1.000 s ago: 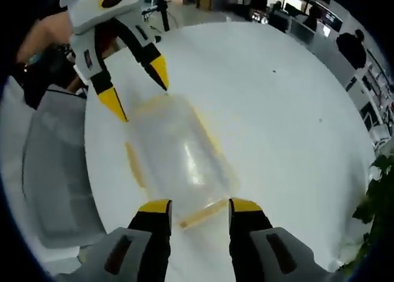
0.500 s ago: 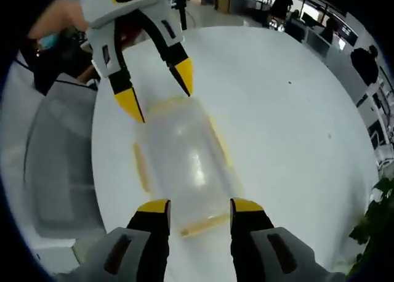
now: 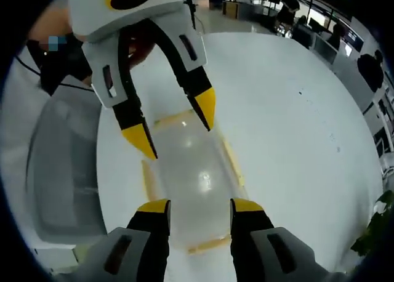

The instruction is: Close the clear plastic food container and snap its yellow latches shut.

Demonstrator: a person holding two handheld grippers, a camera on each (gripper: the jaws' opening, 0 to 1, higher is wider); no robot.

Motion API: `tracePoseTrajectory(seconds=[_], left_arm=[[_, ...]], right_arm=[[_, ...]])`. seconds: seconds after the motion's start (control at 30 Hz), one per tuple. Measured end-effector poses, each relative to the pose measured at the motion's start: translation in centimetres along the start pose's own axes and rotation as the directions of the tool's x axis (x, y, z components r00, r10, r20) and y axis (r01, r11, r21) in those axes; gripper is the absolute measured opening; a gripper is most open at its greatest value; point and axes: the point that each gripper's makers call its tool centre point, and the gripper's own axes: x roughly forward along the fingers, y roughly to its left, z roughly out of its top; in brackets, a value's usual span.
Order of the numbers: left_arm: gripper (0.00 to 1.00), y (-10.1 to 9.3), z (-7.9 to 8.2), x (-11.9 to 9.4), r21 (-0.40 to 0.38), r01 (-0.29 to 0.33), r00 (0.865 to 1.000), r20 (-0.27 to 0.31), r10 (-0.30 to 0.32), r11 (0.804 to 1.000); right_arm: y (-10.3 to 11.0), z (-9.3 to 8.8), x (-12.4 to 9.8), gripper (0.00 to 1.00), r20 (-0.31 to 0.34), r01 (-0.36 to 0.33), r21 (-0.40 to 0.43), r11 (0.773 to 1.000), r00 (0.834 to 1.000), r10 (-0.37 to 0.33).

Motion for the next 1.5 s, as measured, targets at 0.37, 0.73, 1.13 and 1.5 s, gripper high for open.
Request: tracePoseTrajectory(seconds=[0.37, 0.73, 1.13, 1.5], left_arm=[[0.38, -0.4, 0.2, 0.7, -0.010, 0.001, 1.000, 0.003, -0.001, 1.000], [0.39, -1.3, 0.5, 1.1, -0.041, 0.005, 1.000, 0.027, -0.003, 0.999], [0.40, -2.0, 0.5, 1.1, -0.069, 0.008, 0.999, 0.040, -0.005, 0.998], [0.41, -3.4, 0.2, 1.6, -0.050, 0.003, 0.999, 0.044, -0.001, 0.999]], right_arm=[[-0.7, 1.6, 0.1, 0.37, 0.046, 0.001, 0.000, 1.000, 0.999, -0.001], [-1.4, 2.7, -0.1, 0.37, 0.059, 0.002, -0.010, 1.000, 0.998, -0.002], [-2.1, 3.3, 0.2, 0.38, 0.054, -0.005, -0.027, 1.000, 0.999, 0.006], [-2.3, 3.3, 1.4, 0.40, 0.022, -0.031, -0.037, 0.999, 0.999, 0.032]])
